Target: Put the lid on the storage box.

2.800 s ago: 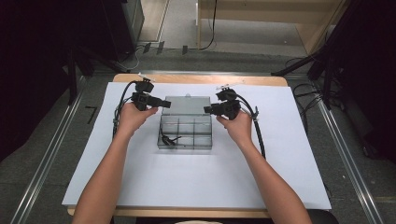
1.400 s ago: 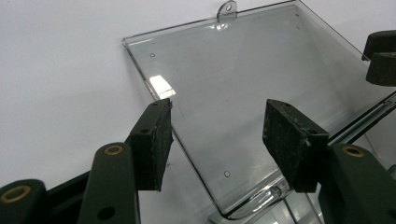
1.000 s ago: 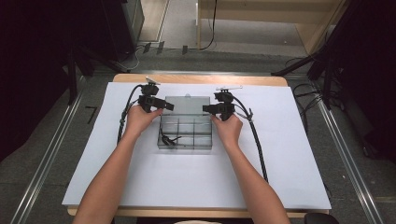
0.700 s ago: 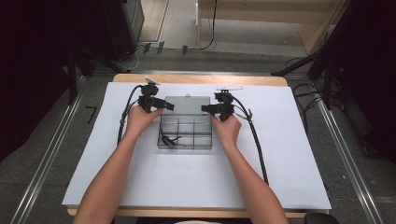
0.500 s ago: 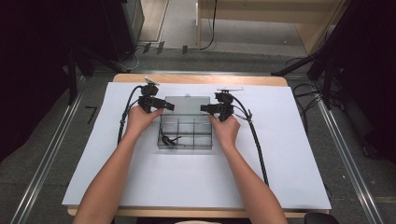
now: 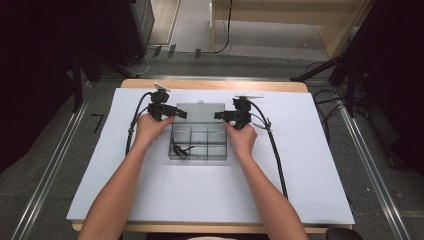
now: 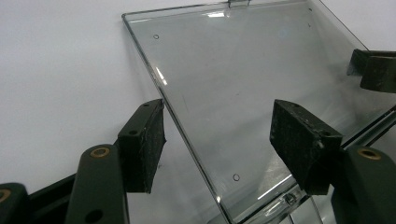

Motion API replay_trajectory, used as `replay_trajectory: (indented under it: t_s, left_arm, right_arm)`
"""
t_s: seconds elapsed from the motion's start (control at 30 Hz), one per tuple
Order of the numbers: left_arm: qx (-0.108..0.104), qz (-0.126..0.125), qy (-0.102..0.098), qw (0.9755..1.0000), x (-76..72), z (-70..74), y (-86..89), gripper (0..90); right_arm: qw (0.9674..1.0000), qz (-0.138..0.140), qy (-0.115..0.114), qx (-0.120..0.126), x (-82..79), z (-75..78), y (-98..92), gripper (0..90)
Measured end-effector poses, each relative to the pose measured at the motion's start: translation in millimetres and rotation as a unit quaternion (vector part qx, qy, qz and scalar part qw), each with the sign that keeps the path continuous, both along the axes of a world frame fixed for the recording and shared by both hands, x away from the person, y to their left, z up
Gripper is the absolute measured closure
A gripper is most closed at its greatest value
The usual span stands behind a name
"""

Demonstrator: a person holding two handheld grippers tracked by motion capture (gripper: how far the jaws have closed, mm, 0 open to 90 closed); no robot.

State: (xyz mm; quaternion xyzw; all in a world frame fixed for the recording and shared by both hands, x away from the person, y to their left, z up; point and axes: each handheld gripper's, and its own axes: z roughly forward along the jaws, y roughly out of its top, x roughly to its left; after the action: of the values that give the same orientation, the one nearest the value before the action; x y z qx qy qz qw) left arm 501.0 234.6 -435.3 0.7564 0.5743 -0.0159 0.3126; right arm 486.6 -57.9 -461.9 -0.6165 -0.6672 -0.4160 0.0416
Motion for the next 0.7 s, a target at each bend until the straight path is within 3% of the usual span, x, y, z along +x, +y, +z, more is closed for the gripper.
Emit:
replay_trajectory:
  t_s: [0.07,0.17,0.43,0.7]
  left_arm:
    - [-0.01,-0.004,0.001,0.9999,0.0,0.3,0.6,37.2]
    - [-0.003,-0.007,-0.007,0.9999,-1.0,2.6,-1.0,37.7]
    - [-0.013,-0.005,-0.03,0.9995,-3.9,10.7,0.3,39.1]
    - [-0.02,-0.005,-0.053,0.9984,-8.6,20.9,1.3,40.2]
  right_arm:
    - [1.0,0.001,-0.007,-0.004,-0.6,1.2,-0.1,53.0]
    - [0.9998,0.004,-0.012,-0.012,-1.4,4.9,0.7,53.8]
    - [0.9982,0.019,-0.04,-0.042,-5.5,14.1,1.6,56.1]
    - [0.9968,0.03,-0.056,-0.048,-9.4,23.1,0.1,56.1]
